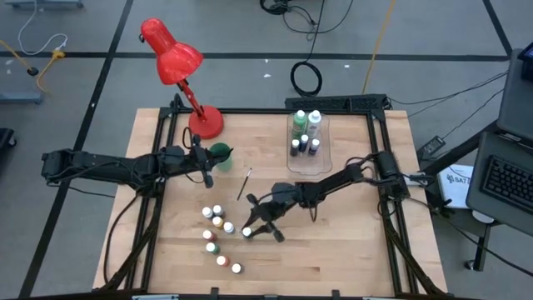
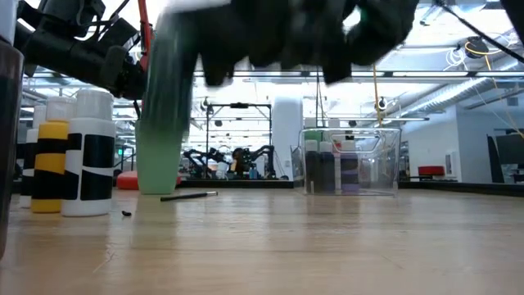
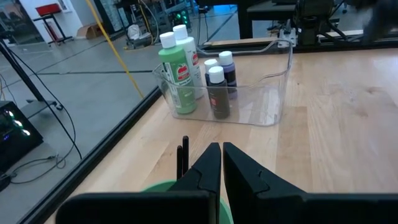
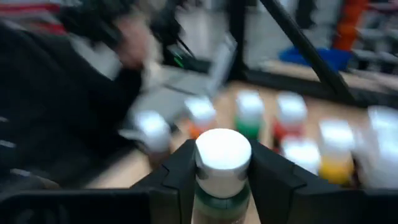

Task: Pick & Place Paint Supplies
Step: Put the small green paint bottle into the transparent bin

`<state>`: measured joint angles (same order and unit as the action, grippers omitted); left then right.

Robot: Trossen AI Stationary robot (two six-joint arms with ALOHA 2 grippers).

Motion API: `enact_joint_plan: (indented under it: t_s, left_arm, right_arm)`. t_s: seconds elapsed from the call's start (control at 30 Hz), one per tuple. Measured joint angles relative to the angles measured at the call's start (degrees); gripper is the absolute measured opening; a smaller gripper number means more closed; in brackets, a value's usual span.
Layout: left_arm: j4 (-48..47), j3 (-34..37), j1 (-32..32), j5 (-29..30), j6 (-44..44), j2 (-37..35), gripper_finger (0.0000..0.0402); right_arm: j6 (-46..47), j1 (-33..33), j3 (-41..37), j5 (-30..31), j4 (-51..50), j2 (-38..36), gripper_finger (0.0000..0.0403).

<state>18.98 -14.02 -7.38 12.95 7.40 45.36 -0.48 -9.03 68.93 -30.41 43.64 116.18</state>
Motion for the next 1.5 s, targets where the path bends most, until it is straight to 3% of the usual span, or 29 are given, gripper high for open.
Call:
enact_joint_plan:
  t_s: [0.1, 0.2, 0.43, 0.57, 0.63, 0.7, 0.8, 0.93, 1.17, 1.5]
  left_arm:
    - [-0.31, 0.0, 0.0, 0.0, -0.07, 0.02, 0.0021]
    - [-1.09, 0.0, 0.0, 0.0, -0.18, 0.01, 0.0021]
    - [-1.32, 0.0, 0.0, 0.02, -0.16, 0.02, 0.0021]
    - [-1.23, 0.0, 0.0, 0.02, -0.16, 0.02, 0.0021]
    - [-1.17, 0.0, 0.0, 0.02, -0.17, 0.02, 0.0021]
    - [-0.56, 0.0, 0.0, 0.02, -0.18, 0.02, 0.0021]
    - [0.4, 0.0, 0.0, 0.04, -0.18, 0.02, 0.0021]
    - [1.2, 0.0, 0.0, 0.04, -0.14, 0.0, 0.0021]
    - [0.28, 0.0, 0.0, 0.05, 0.47, 0.01, 0.0021]
    - [-0.36, 0.0, 0.0, 0.07, 0.98, 0.02, 0.0021]
  right_arm:
    - [-0.1, 0.08, 0.03, -2.59, -6.95, -8.3, 0.0108]
    - [-3.47, -0.16, 0.07, 1.02, -20.97, -18.33, 0.0108]
    - [-14.96, -2.37, -1.7, 30.68, -49.85, -45.32, 0.0108]
    - [-14.61, -1.08, -11.44, 50.34, -54.83, -60.62, 0.0108]
    - [-12.98, 1.79, -19.62, 54.45, -52.57, -66.99, 0.0108]
    - [-12.36, 6.16, -28.52, 53.07, -47.56, -71.53, 0.0108]
    - [-11.09, 13.41, -40.0, 45.49, -37.47, -74.05, 0.0108]
    - [-10.63, 22.58, -48.05, 35.29, -24.38, -72.9, 0.0108]
    - [-7.72, 31.73, -48.92, 27.19, -23.41, -72.0, 0.0108]
    - [-4.12, 37.26, -48.96, 17.66, -24.63, -65.25, 0.0108]
